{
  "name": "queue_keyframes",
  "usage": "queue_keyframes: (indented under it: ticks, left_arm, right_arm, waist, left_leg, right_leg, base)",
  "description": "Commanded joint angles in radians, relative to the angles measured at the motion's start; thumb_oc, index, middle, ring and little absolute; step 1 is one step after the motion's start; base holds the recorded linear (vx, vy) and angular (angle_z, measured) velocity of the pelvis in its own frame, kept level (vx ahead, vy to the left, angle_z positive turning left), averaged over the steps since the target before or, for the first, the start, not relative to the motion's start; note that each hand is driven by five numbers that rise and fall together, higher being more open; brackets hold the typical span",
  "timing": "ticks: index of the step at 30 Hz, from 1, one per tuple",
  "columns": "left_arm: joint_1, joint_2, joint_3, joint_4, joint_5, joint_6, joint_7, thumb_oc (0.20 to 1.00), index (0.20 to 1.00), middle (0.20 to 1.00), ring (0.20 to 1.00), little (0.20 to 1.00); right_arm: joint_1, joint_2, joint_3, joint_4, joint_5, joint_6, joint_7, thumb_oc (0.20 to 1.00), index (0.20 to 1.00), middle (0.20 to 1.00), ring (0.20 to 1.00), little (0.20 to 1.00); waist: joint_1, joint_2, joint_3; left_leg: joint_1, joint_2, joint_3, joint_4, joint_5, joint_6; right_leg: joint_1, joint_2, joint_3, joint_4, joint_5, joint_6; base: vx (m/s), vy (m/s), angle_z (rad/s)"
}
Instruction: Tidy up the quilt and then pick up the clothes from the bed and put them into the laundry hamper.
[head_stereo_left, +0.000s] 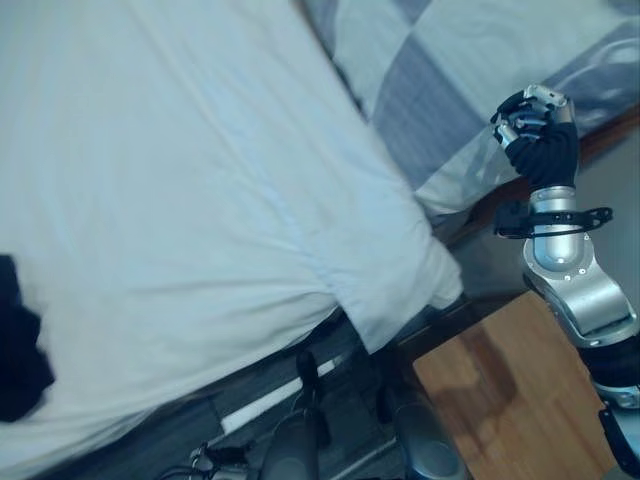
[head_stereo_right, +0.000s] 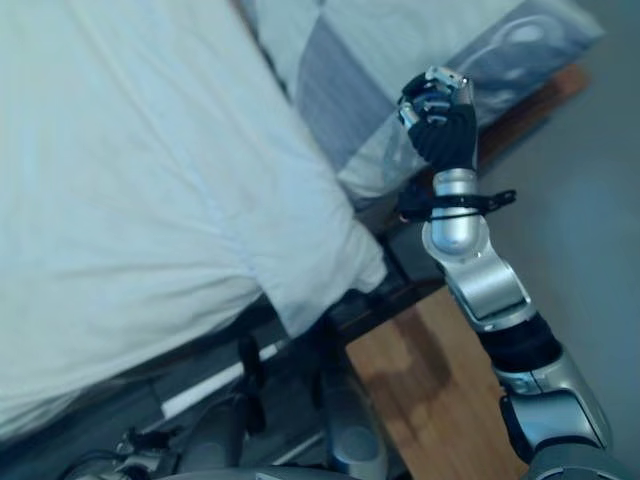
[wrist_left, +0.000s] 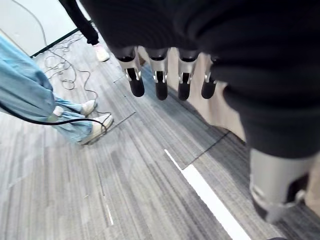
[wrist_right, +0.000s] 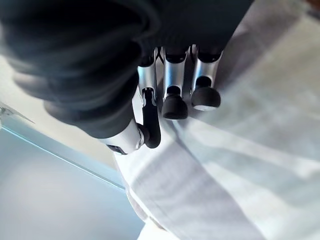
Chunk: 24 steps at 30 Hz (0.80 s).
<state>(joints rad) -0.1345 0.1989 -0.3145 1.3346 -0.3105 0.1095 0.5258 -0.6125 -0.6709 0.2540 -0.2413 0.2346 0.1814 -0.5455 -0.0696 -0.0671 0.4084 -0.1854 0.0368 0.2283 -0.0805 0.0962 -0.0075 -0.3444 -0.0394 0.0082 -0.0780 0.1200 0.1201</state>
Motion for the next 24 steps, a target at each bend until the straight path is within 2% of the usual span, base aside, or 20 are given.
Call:
queue_keyframes:
  ticks: [1, 3, 11, 15, 20, 24]
  left_arm:
    - [-0.032, -0.015, -0.006, 0.051, -0.006, 0.01, -0.018, 1.0, 1.0, 1.0, 1.0, 1.0]
    - [-0.084, -0.021, -0.035, 0.026, 0.052, 0.042, -0.013, 1.0, 1.0, 1.0, 1.0, 1.0]
    - [-0.1, -0.014, -0.063, 0.01, 0.026, 0.082, -0.033, 1.0, 1.0, 1.0, 1.0, 1.0]
    - [-0.107, -0.013, -0.061, 0.003, 0.034, 0.094, -0.048, 1.0, 1.0, 1.0, 1.0, 1.0]
    - [-0.148, -0.027, -0.085, -0.021, 0.09, 0.102, -0.033, 1.0, 1.0, 1.0, 1.0, 1.0]
    - [-0.139, -0.026, -0.082, -0.022, 0.019, 0.095, -0.04, 1.0, 1.0, 1.0, 1.0, 1.0]
  right_arm:
    - [-0.099, 0.013, -0.041, -0.057, -0.076, -0.029, 0.01, 0.2, 0.2, 0.2, 0.2, 0.2]
    - [-0.172, 0.053, 0.04, 0.002, -0.112, -0.017, 0.043, 0.2, 0.2, 0.2, 0.2, 0.2]
    - [-0.289, 0.131, 0.143, 0.23, -0.16, -0.063, 0.023, 0.2, 0.2, 0.2, 0.2, 0.2]
    - [-0.324, 0.185, 0.181, 0.282, -0.185, -0.054, 0.017, 0.2, 0.2, 0.2, 0.2, 0.2]
    - [-0.34, 0.238, 0.223, 0.409, -0.209, -0.003, 0.01, 0.2, 0.2, 0.2, 0.2, 0.2]
    - [-0.273, 0.279, 0.233, 0.524, -0.174, 0.056, -0.056, 0.2, 0.2, 0.2, 0.2, 0.2]
  waist:
    - [0.014, -0.011, -0.007]
    - [0.031, -0.007, -0.003]
    - [0.078, 0.02, 0.033]
    - [0.092, 0.023, 0.04]
    - [0.096, 0.031, 0.055]
    - [0.087, 0.046, 0.083]
  left_leg:
    - [0.008, -0.009, -0.051, 0.004, -0.062, -0.027]
    - [0.001, -0.016, -0.064, 0.01, -0.055, -0.023]
    - [-0.029, -0.019, -0.083, 0.033, -0.054, -0.027]
    - [-0.038, -0.021, -0.085, 0.025, -0.044, -0.032]
    - [-0.068, -0.026, -0.087, 0.042, -0.042, -0.029]
    - [-0.093, -0.026, -0.087, 0.069, -0.049, -0.032]
  right_leg:
    - [0.067, -0.113, -0.008, 0.032, 0.063, 0.039]
    - [0.053, -0.117, -0.011, 0.051, 0.061, 0.036]
    - [0.041, -0.134, -0.05, 0.062, 0.057, 0.03]
    - [0.035, -0.136, -0.063, 0.057, 0.061, 0.031]
    - [0.003, -0.142, -0.059, 0.075, 0.064, 0.033]
    - [-0.017, -0.149, -0.06, 0.094, 0.058, 0.032]
  base:
    - [-0.01, 0.025, 0.31]
    - [0.0, 0.021, 0.21]
    - [0.0, -0.018, 0.05]
    - [0.01, -0.014, 0.17]
    - [0.01, 0.007, 0.06]
    - [0.0, 0.011, 0.14]
